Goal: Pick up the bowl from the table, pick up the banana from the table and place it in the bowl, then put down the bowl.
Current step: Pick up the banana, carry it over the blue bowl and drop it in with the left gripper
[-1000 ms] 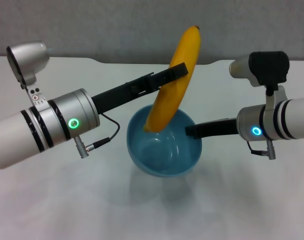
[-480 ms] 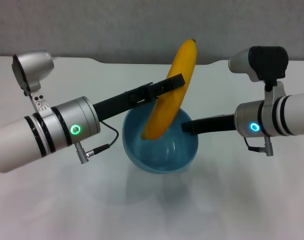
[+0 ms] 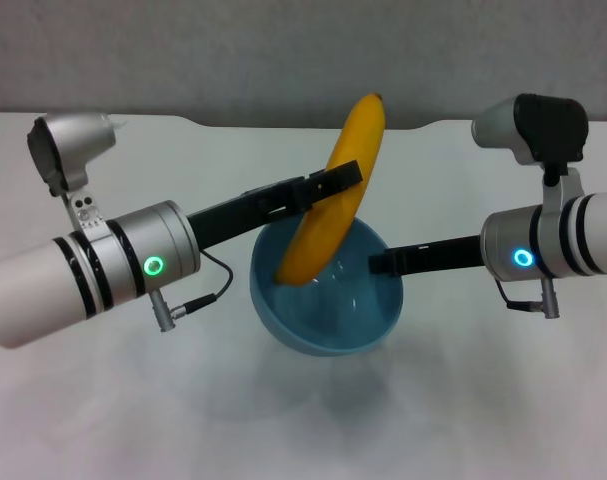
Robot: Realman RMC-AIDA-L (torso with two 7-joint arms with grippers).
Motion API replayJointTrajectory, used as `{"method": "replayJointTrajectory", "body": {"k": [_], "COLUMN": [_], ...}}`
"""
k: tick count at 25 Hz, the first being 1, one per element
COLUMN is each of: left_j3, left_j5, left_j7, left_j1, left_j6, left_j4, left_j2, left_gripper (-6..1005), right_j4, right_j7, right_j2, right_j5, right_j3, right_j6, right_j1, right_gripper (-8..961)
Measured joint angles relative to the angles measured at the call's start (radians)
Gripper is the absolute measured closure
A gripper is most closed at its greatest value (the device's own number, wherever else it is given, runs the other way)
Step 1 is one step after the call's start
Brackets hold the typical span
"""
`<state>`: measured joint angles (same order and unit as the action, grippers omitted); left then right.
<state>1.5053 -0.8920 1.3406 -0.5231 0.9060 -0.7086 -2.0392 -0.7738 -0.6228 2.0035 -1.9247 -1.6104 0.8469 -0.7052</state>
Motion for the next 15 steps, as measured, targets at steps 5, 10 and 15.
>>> {"method": "replayJointTrajectory", "body": {"k": [5, 10, 15], "left_j3": [0.011, 0.010, 0.003], "left_j5": [0.000, 0.000, 0.000], "left_j7": [0.002, 0.006, 0.006], "left_j1": [0.000, 0.003, 0.005], "left_j6": [-0.002, -0.002, 0.006], "left_j4": [0.026, 0.031, 0.032], "left_j2": [0.002, 0.003, 0.002], "left_gripper": [479, 471, 463], "right_j4": [0.009, 0.010, 0.020], "right_j7": [0.000, 0.000, 0.000], "right_j2": [-0.001, -0.003, -0.003], "right_j5": [-0.006, -0.008, -0.011], "right_j3": [-0.028, -0.043, -0.049], "right_j6": [0.008, 0.010, 0.010], "right_j1": [0.001, 0.002, 0.002], "right_gripper": [918, 917, 916]}}
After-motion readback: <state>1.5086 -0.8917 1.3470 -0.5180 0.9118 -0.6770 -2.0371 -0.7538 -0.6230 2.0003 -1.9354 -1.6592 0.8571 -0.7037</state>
